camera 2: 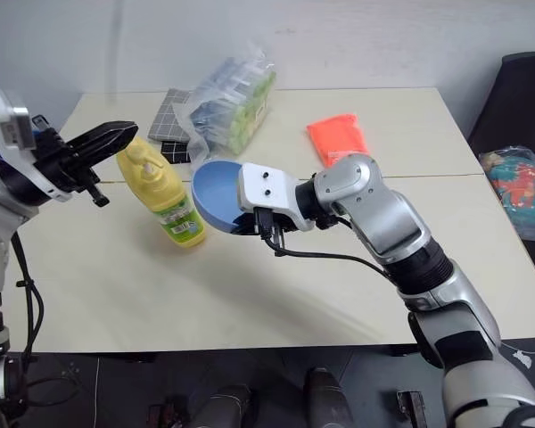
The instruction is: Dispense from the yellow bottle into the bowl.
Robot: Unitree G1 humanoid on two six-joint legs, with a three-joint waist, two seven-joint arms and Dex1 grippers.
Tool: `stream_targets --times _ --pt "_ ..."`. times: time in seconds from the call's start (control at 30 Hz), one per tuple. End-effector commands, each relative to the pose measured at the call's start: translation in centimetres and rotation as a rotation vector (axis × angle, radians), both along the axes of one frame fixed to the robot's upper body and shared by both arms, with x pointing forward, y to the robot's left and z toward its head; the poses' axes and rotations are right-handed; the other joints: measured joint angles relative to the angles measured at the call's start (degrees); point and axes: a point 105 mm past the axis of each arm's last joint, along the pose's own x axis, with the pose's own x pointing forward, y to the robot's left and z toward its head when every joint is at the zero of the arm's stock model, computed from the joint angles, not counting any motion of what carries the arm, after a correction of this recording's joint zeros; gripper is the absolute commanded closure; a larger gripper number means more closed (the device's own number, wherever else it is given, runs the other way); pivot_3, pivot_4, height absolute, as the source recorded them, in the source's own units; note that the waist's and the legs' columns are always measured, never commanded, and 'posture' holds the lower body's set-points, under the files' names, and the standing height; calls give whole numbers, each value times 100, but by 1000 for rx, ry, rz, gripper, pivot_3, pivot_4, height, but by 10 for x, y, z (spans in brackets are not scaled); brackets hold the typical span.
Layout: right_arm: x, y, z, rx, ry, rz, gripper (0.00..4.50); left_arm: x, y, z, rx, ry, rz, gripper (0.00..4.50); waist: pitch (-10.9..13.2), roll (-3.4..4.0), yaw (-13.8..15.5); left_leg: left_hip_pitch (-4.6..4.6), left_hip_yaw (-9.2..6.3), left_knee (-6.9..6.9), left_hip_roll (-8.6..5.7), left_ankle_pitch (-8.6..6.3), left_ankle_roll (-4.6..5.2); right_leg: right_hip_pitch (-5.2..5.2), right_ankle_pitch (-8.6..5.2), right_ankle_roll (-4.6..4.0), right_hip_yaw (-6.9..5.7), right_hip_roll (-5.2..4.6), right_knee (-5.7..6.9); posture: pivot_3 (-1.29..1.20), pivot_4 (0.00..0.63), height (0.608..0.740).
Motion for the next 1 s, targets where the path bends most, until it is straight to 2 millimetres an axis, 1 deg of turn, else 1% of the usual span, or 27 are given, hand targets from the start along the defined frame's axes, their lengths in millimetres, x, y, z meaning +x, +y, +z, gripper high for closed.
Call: stream_targets --times 0.03,0.1,0.2,0.27,0.33,0.4,0.43,0.53,0.6,0.67,0.7,0.73,0.77,0.8,0.9,1.0 --pt "6 -28 -18 -92 5 -88 4500 -23 2 23 -37 -130 -75 4492 2 -3 8 -2 0 7 -3 -2 3 1 0 0 0 -3 3 0 150 740" --pt "7 -44 -29 -126 34 -127 4500 -33 0 23 -44 -117 -130 4492 3 -5 7 -4 1 16 -5 -5 7 1 1 2 1 -5 5 0 150 740" --pt "11 -77 -51 -197 77 -217 4500 -53 -15 16 -42 -39 -258 4492 3 -5 -5 -4 2 17 -2 -6 6 0 1 2 4 -5 5 0 150 740" --pt "13 -96 -67 -228 99 -266 4500 -61 -25 0 8 29 -311 4492 3 -5 -21 -2 3 15 -1 -7 6 1 1 2 5 -5 7 0 150 740" --pt "13 -110 -82 -259 123 -295 4500 -66 -34 -24 94 100 -331 4492 3 -5 -35 -1 5 14 0 -7 5 1 1 2 8 -4 6 0 150 740" --pt "14 -114 -90 -233 139 -320 4500 -70 -38 -47 170 154 -336 4492 3 -5 -50 4 13 10 2 -7 5 1 0 1 13 -1 3 0 150 740" --pt "13 -114 -93 -232 137 -313 4500 -70 -40 -55 201 167 -331 4492 4 -4 -49 10 18 9 3 -8 4 2 0 0 17 1 0 0 150 740" --pt "15 -114 -97 -202 111 -320 4500 -70 -39 -82 305 209 -302 4492 3 -6 -25 15 19 18 8 -9 1 10 0 -1 17 6 3 0 150 740" --pt "19 -112 -98 -163 95 -333 4500 -70 -37 -94 315 229 -286 4492 3 -5 -15 18 20 18 7 -9 1 13 0 -1 18 5 2 0 150 740" --pt "19 -111 -99 -118 103 -339 4500 -68 -36 -97 306 229 -270 4492 3 -6 -9 18 20 18 7 -10 2 13 0 -2 18 5 1 0 150 740" --pt "19 -110 -99 -96 104 -333 4248 -67 -36 -99 290 232 -262 4106 3 -6 -1 17 20 17 7 -10 2 13 0 -1 18 5 1 0 150 740" --pt "20 -110 -97 -56 103 -347 3981 -65 -34 -100 271 230 -247 3933 3 -6 13 17 20 17 8 -10 2 13 0 -2 17 5 0 0 150 740" --pt "19 -109 -94 -26 103 -348 3760 -65 -34 -104 260 241 -241 3628 3 -6 40 17 19 17 8 -11 2 13 0 -2 17 5 0 0 150 740" --pt "21 -107 -87 17 64 -345 3448 -66 -32 -109 265 254 -238 3331 3 -5 58 17 19 16 8 -11 2 13 0 -2 17 5 -1 0 150 740" --pt "19 -107 -74 120 13 -341 2374 -69 -30 -117 261 276 -231 2323 5 -3 96 15 22 15 8 -12 3 10 0 -1 19 6 -2 0 150 740" --pt "14 -111 -72 185 51 -362 1329 -68 -30 -117 244 263 -218 1376 5 -3 130 16 22 19 7 -12 4 13 0 -1 18 5 -2 0 150 740"
